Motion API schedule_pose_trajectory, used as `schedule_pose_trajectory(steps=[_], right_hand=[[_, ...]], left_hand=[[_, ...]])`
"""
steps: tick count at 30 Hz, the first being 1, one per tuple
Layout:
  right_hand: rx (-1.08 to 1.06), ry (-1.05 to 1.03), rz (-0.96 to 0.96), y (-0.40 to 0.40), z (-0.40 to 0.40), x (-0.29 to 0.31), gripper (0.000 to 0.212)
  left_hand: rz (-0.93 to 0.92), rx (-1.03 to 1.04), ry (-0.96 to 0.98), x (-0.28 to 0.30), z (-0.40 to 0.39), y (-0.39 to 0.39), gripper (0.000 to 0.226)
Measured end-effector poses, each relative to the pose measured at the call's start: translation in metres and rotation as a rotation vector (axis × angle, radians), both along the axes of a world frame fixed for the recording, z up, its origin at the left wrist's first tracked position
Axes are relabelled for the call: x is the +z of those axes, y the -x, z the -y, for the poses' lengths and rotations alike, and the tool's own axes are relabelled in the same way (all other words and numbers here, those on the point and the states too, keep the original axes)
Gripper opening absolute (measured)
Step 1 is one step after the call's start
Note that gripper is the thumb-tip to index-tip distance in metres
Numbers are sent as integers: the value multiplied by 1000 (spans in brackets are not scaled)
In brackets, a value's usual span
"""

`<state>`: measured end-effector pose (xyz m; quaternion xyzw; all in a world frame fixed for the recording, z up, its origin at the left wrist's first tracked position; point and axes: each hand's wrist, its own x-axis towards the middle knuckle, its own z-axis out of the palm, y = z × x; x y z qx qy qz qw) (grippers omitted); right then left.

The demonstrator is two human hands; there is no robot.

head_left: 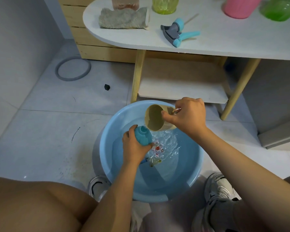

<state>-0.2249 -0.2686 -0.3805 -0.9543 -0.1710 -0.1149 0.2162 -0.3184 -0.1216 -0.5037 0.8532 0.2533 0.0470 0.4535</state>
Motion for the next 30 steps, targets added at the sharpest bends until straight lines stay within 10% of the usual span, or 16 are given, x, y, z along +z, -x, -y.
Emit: schedule_pose_trajectory(steps=[30], right_hand=[[55,38,309,0,-7,0,42]], left_hand=[[-21,-12,-15,3,2,2,93]])
